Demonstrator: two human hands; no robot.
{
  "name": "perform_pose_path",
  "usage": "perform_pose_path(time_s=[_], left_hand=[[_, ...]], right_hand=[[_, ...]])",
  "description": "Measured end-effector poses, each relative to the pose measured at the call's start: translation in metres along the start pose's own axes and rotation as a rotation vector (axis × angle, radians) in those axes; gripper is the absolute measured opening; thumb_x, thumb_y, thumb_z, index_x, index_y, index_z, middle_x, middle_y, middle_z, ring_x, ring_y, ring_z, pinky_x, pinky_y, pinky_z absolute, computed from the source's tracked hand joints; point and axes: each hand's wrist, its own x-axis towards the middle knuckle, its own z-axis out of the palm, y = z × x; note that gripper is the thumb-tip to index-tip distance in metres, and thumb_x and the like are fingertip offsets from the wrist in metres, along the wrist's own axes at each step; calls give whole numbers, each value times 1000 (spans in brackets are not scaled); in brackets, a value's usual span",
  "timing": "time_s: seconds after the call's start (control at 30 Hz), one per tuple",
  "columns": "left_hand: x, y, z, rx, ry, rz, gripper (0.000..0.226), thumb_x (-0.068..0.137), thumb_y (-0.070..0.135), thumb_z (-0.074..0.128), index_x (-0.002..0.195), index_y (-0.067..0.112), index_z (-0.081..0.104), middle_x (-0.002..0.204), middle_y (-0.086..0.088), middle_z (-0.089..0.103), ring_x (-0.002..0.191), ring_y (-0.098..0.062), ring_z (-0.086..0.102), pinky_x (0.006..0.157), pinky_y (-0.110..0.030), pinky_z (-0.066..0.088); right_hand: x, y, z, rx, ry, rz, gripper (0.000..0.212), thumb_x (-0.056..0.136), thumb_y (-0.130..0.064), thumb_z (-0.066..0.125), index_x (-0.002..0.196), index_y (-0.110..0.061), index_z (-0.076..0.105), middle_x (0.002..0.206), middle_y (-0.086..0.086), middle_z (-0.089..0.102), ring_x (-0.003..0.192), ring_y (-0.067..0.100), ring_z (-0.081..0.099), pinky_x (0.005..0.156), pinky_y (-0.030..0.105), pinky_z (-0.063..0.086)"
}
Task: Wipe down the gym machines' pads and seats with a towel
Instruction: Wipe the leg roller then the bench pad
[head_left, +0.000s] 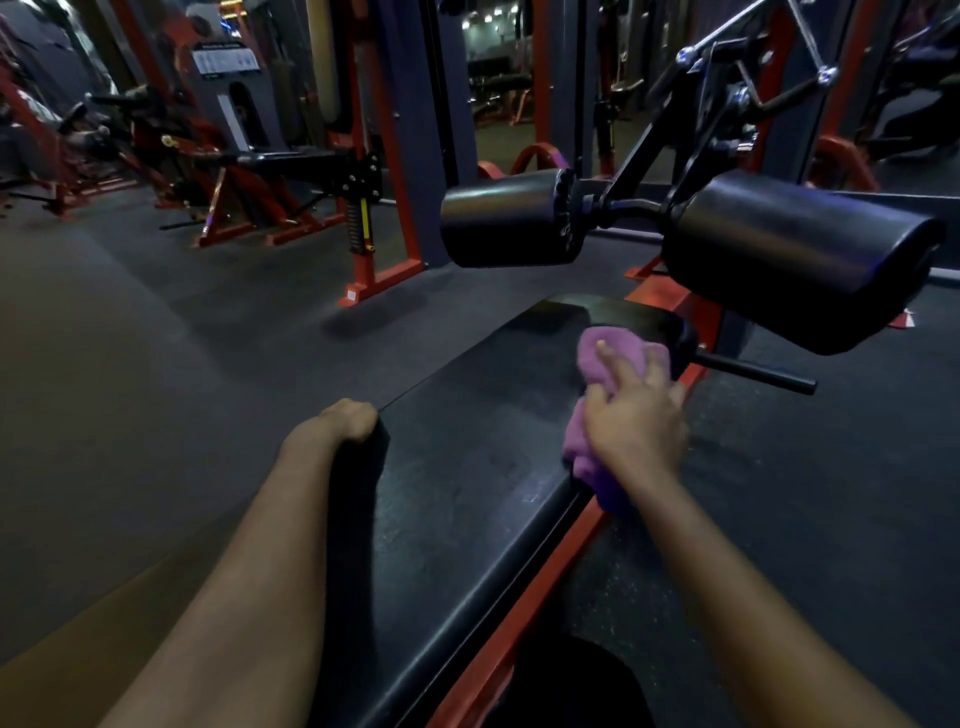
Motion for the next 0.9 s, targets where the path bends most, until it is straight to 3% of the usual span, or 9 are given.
perform_pose_path(time_s=[0.13, 0.33, 0.43, 0.6, 0.7, 0.8, 0.83, 0.9], left_hand=[[-11, 1, -1, -2, 4, 19, 35, 102, 7, 36, 124, 0, 62, 138, -21, 55, 114, -29, 55, 97, -33, 42], [-13, 4, -2, 4, -11, 34, 38, 106, 5, 26, 128, -2, 55, 143, -20, 49, 127, -30, 50, 103, -32, 37], [-8, 3, 1, 20, 2, 36, 37, 104, 5, 28, 126, -1, 56, 143, -20, 50, 126, -32, 51, 103, -34, 39], [3, -1, 4, -30, -22, 18, 36, 103, 9, 28, 124, 1, 56, 143, -22, 49, 124, -34, 52, 102, -37, 39], [5, -2, 5, -64, -28, 15, 35, 103, 10, 29, 122, 2, 57, 141, -21, 51, 122, -33, 53, 102, -37, 41], [8, -2, 7, -75, -24, 22, 38, 104, 9, 25, 123, 1, 57, 142, -22, 50, 124, -34, 53, 107, -41, 42], [9, -2, 7, -80, -20, 18, 38, 104, 8, 25, 124, 0, 57, 143, -21, 50, 125, -34, 53, 108, -42, 41], [9, 0, 6, -95, -22, 7, 39, 105, 6, 24, 127, -1, 55, 144, -22, 48, 126, -35, 52, 108, -43, 40]], right_hand=[[18, -34, 9, -298, -169, -272, 48, 97, -33, 44, 142, -48, 49, 154, 5, 36, 125, 37, 43, 102, 50, 39], [125, -48, 38, -368, -333, -231, 45, 99, -30, 44, 141, -46, 49, 145, 10, 42, 132, 38, 40, 106, 46, 37], [154, -75, 57, -374, -406, -287, 37, 101, -39, 44, 136, -50, 53, 143, 9, 45, 131, 39, 44, 108, 46, 38], [139, -151, 110, -503, -724, -494, 21, 81, -52, 62, 97, -49, 74, 112, -8, 71, 110, 21, 65, 97, 37, 53], [124, -165, 126, -506, -893, -621, 18, 84, -47, 62, 77, -40, 76, 107, -12, 76, 104, 17, 67, 98, 34, 53], [152, -155, 112, -525, -891, -473, 25, 69, -63, 71, 79, -42, 80, 95, 5, 78, 80, 20, 71, 83, 37, 59], [163, -151, 112, -568, -880, -430, 26, 71, -64, 69, 82, -43, 80, 95, 7, 78, 79, 23, 73, 80, 36, 60], [177, -148, 118, -644, -831, -407, 33, 83, -49, 54, 98, -36, 81, 113, 11, 75, 97, 33, 73, 87, 42, 58]])
